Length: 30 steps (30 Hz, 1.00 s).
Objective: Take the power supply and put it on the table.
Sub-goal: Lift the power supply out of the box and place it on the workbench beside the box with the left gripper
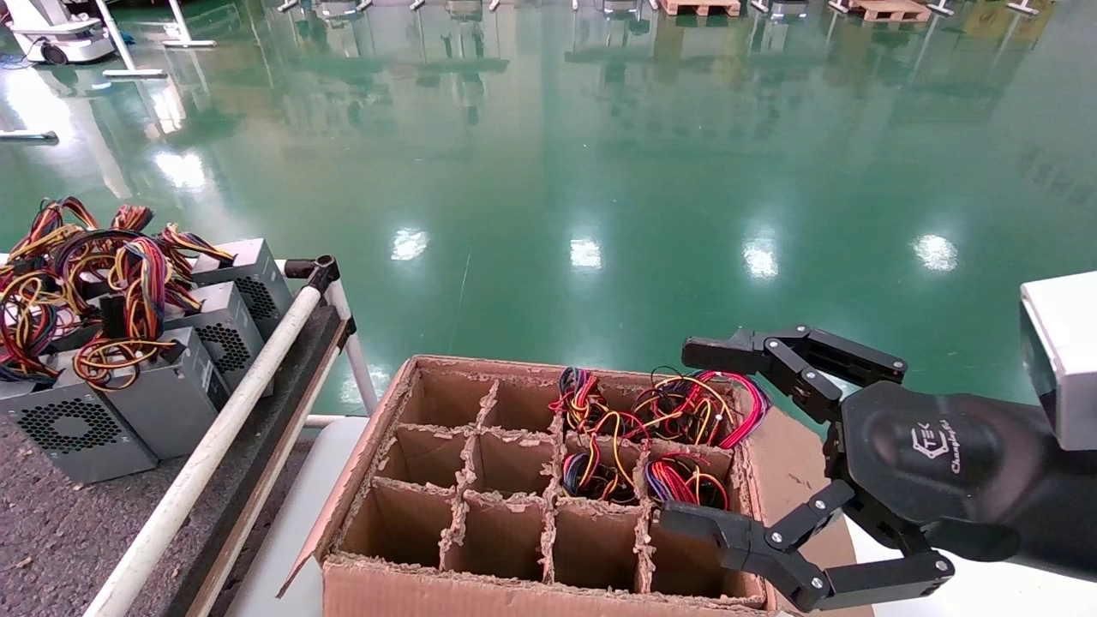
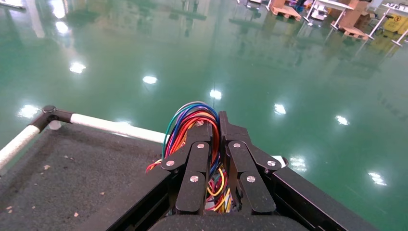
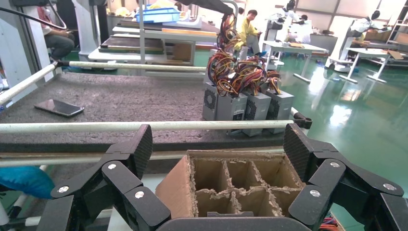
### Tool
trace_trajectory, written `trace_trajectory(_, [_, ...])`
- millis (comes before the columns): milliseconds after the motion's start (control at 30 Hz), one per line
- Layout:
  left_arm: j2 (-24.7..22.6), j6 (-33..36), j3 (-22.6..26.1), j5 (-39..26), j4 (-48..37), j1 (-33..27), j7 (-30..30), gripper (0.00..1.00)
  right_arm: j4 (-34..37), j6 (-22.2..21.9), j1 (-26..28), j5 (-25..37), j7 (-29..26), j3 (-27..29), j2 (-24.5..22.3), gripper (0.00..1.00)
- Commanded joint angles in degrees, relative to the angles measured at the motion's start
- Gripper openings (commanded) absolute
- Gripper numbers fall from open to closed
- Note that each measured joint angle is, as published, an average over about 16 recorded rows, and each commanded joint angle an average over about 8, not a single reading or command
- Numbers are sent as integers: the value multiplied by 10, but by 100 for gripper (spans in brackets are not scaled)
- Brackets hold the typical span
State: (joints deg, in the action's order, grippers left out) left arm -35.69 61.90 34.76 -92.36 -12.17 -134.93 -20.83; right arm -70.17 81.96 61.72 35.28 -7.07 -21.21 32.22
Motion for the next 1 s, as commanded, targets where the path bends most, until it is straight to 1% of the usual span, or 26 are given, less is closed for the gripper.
trace_trajectory(33, [-2,2,0,-1,-10,-2,6,0,0,0,0,0,0,0,0,100])
trace_trajectory(300, [-15,18,3,-6,-81,-17,52,0,0,0,0,0,0,0,0,100])
trace_trajectory(533, [-32,25,6,-11,-169,-42,112,0,0,0,0,0,0,0,0,100])
trace_trajectory(800, [-53,5,10,-5,-277,-76,192,0,0,0,0,0,0,0,0,100])
trace_trajectory(1000, [-62,-16,13,7,-337,-97,241,0,0,0,0,0,0,0,0,100])
